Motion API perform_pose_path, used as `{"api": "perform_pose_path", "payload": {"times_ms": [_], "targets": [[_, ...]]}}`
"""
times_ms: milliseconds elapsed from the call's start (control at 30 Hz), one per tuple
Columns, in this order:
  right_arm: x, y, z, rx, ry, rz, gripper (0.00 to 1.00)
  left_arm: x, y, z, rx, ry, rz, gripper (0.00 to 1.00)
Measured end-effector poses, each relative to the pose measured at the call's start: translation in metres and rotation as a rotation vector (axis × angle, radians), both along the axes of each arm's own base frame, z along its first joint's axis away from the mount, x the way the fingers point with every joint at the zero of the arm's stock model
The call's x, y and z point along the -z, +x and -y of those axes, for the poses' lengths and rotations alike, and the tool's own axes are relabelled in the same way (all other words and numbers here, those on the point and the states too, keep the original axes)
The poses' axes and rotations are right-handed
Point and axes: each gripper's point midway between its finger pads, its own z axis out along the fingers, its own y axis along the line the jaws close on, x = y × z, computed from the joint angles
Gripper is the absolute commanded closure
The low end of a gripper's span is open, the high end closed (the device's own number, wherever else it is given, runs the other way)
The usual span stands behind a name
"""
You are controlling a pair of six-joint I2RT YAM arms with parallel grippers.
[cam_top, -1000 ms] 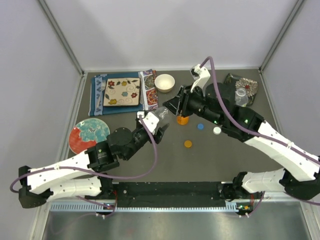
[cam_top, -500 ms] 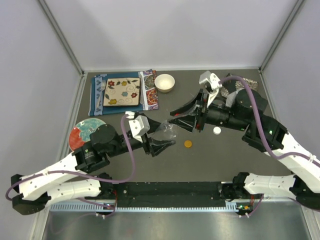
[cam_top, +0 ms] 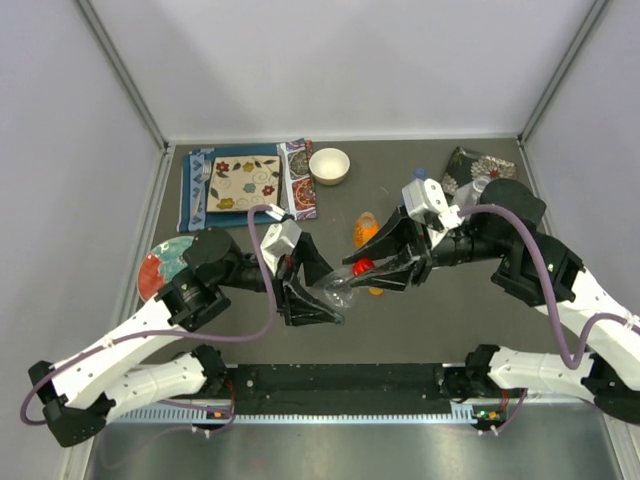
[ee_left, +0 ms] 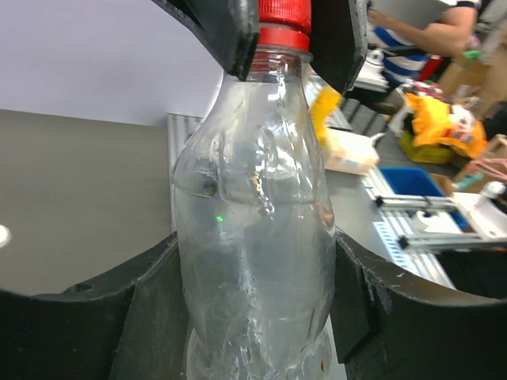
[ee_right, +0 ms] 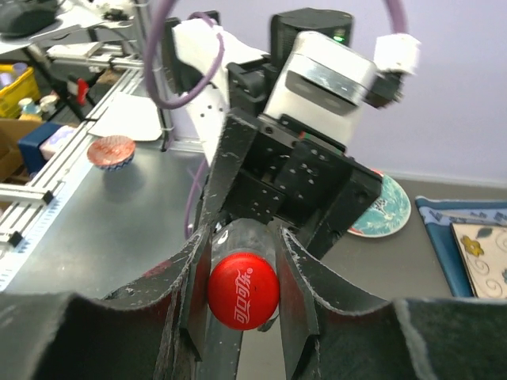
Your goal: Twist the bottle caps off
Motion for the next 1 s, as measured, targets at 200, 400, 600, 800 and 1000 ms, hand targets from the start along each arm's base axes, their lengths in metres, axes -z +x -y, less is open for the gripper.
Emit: {"api": "perform_pose_path", "payload": {"times_ms": [200,400,600,800,1000], "targets": [[0.004,-0.016,0.009,-0.118,-0.014,0.091,1.00,0.000,-0.015,0.004,0.145,0.011,-0.083,0.69],[0.014,-0.019,0.015,-0.163,-0.042,0.136,1.00,0.006,-0.020,0.005,0.201,0.042,-0.138,0.70],[0.020,-0.012,0.016,-0.118,-0.072,0.132,0.68,0.015,-0.012,0.008,0.161,0.059,-0.115,0.68],[0.022,0.008,0.021,0.039,-0.122,0.069,0.41,0.015,0.010,0.011,0.032,0.069,-0.024,0.68],[0.016,0.026,0.026,0.169,-0.128,0.042,0.28,0.016,0.028,0.011,-0.080,0.073,0.044,0.68]]}}
